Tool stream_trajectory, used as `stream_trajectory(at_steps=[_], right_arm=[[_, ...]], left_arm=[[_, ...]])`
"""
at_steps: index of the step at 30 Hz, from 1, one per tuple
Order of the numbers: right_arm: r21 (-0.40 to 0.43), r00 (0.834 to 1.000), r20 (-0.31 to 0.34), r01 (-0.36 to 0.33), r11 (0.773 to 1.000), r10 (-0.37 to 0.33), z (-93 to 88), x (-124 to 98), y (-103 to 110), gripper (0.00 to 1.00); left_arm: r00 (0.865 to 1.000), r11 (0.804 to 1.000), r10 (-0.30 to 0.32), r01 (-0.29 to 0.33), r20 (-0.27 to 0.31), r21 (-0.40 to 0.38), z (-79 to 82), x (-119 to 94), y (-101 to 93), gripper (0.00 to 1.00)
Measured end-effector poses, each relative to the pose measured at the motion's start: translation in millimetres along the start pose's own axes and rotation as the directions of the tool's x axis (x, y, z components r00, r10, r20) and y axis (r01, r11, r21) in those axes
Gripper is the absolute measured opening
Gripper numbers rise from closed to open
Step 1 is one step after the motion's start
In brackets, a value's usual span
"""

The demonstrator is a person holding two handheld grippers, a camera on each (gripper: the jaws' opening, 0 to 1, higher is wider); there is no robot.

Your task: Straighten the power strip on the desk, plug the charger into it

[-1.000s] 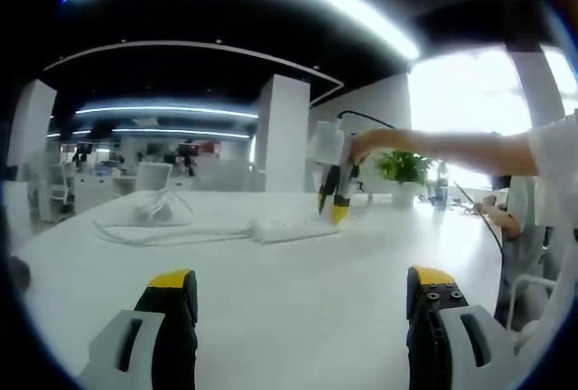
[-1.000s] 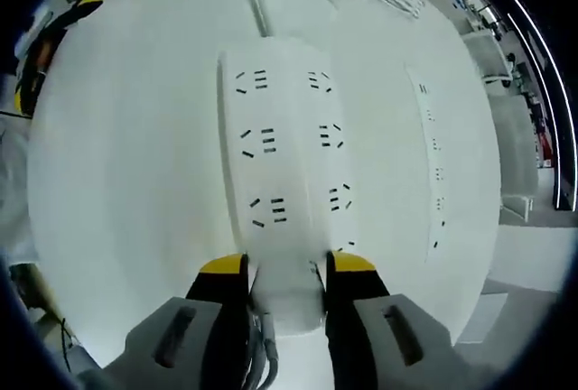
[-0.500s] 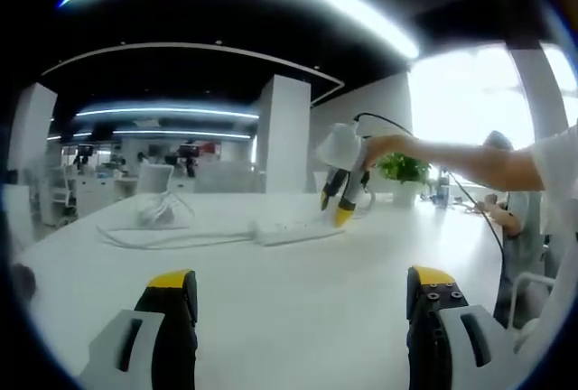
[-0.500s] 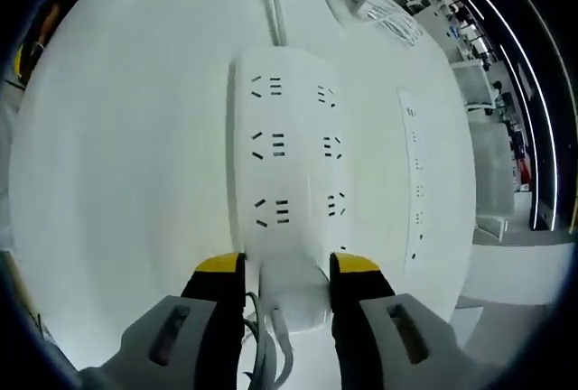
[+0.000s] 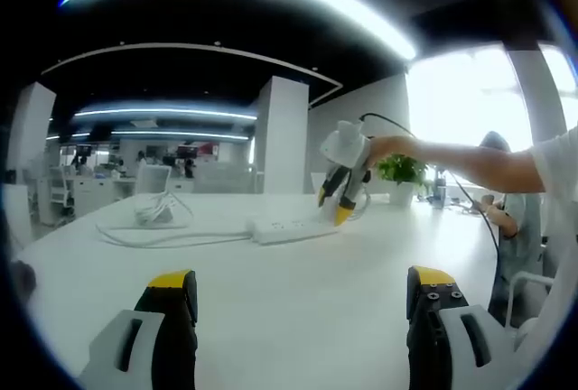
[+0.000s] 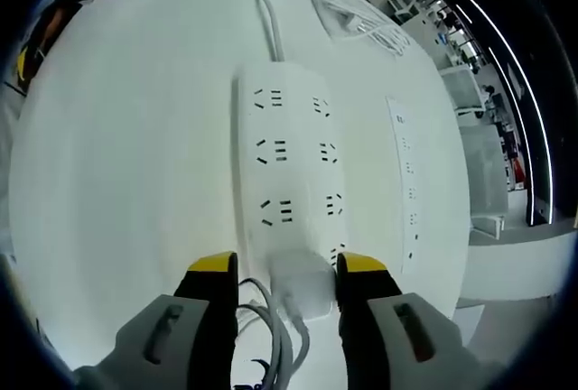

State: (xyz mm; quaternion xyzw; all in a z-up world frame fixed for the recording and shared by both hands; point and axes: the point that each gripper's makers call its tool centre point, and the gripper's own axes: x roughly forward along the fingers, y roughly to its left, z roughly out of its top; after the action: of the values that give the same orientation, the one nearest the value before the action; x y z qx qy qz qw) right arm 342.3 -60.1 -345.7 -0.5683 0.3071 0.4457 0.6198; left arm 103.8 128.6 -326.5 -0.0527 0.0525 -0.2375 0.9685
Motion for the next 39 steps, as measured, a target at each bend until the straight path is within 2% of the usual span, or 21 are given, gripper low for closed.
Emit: stream_trajectory(at_steps=[13,20,27,39], right_arm=[[-0.031,0.995,0.063,0.084,0.996,-0.081,2.0,-8,-5,0.63],[-0.028,0.991,0.086,0.102,0.994,-0.099,5.0,-9,-4,0.72],[-0.009,0.989,0.109,0.097,0.995,-0.096,7.4,-11,-2,0.76],[0.062,0.976,0.196,0.088,0.994,-0.098,15.1,-18,-1,0.85]], left_arm=[[1.0,1.0,-0.006,0.006,0.003,0.005,1.4,-2,-6.1,0.99],[1.0,1.0,-0.009,0.009,-0.002,0.013,0.4,-2,-7.5,0.99],[1.0,1.0,-0.008,0.008,-0.001,0.016,0.3,-2,-6.5,0.99],[1.0,1.0,-0.005,0.005,-0.001,0.014,-1.0,-2,-3.9,0.99]])
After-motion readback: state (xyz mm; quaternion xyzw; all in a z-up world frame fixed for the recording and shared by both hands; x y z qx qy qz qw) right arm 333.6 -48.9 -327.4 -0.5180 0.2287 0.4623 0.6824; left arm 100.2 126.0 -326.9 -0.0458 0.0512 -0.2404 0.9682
